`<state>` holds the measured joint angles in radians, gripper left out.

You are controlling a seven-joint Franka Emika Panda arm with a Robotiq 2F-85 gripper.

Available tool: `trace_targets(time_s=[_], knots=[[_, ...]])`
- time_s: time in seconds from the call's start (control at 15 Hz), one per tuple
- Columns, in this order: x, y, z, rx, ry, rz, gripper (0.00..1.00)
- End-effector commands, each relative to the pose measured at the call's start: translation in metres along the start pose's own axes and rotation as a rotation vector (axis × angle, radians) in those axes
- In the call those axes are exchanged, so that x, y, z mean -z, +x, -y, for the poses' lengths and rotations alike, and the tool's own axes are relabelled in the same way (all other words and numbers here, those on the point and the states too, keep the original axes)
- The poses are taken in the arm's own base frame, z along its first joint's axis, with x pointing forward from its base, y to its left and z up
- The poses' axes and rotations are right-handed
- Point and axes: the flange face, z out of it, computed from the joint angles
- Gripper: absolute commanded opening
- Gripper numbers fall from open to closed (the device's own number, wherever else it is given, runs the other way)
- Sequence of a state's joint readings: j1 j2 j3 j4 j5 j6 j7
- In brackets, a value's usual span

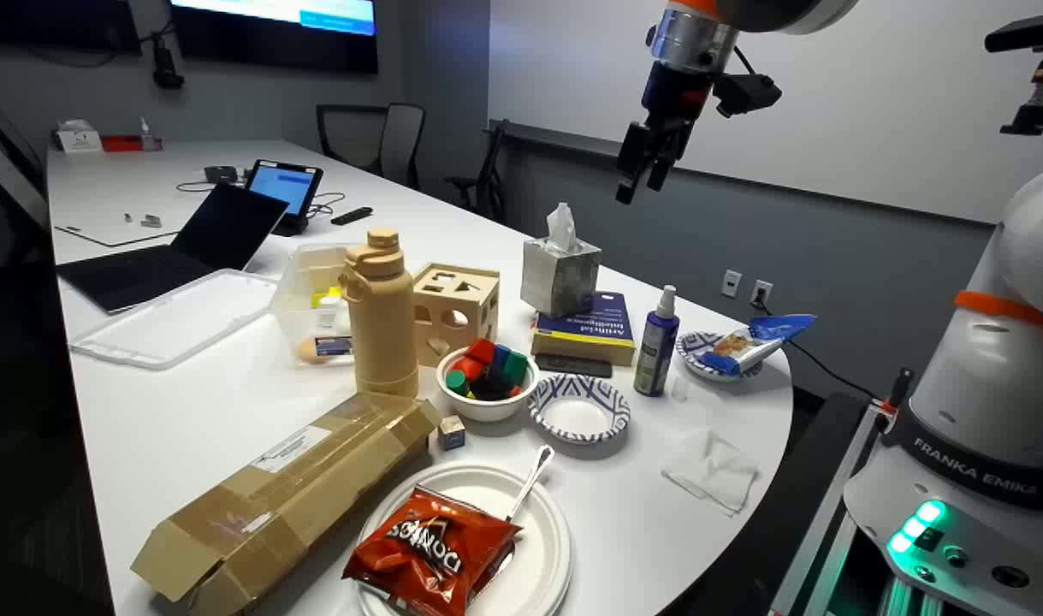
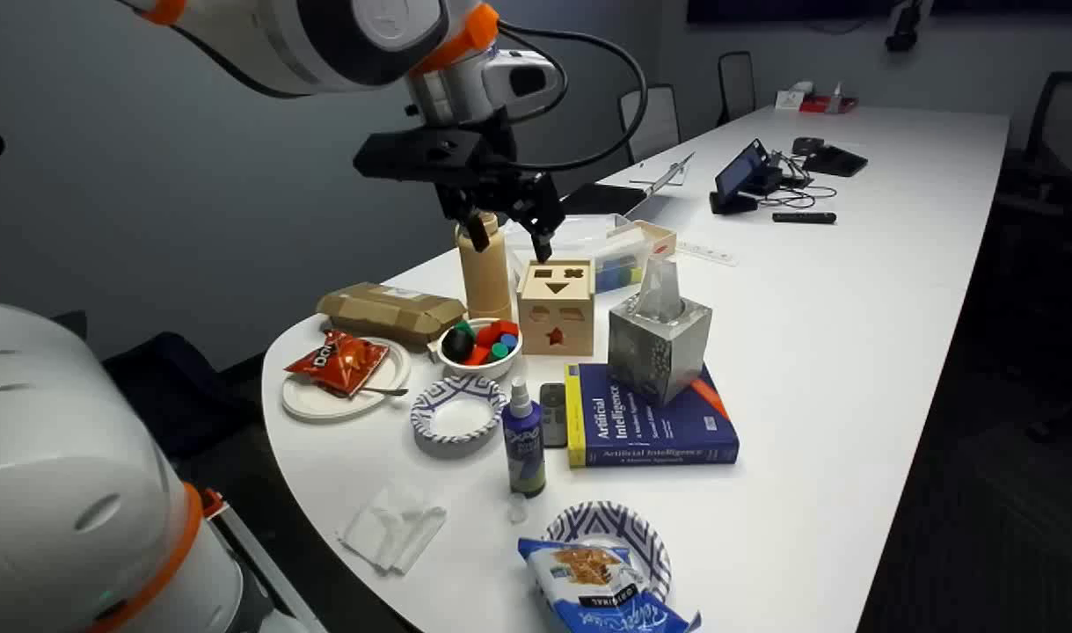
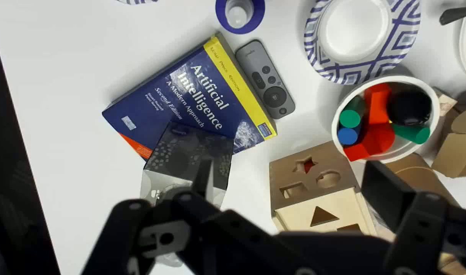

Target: Use the paper towel to clean the bowl

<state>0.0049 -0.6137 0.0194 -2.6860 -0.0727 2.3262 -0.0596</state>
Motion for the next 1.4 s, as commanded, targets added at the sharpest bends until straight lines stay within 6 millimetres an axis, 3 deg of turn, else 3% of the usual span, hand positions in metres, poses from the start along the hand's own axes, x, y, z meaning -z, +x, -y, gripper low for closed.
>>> trace_targets(time_s=[0.0,0.2,0.53,0.87,1.07,1.33], knots=[[0.001,0.0,0.0,0.0,0.0,0.001,1.0],[-0.023,0.0,0.003,-0.051,0.005,0.059,1.0],[-0.072,-0.016,0.034,-0.164,-0.04,0.25,1.0],[-0.083,-0.03,0.068,-0.241,-0.069,0.415,1.0],[-0.097,-0.042,0.071,-0.302,-0.056,0.495,1.0],[-0.132,-0.055,0.072,-0.365,0.022,0.591,1.0]])
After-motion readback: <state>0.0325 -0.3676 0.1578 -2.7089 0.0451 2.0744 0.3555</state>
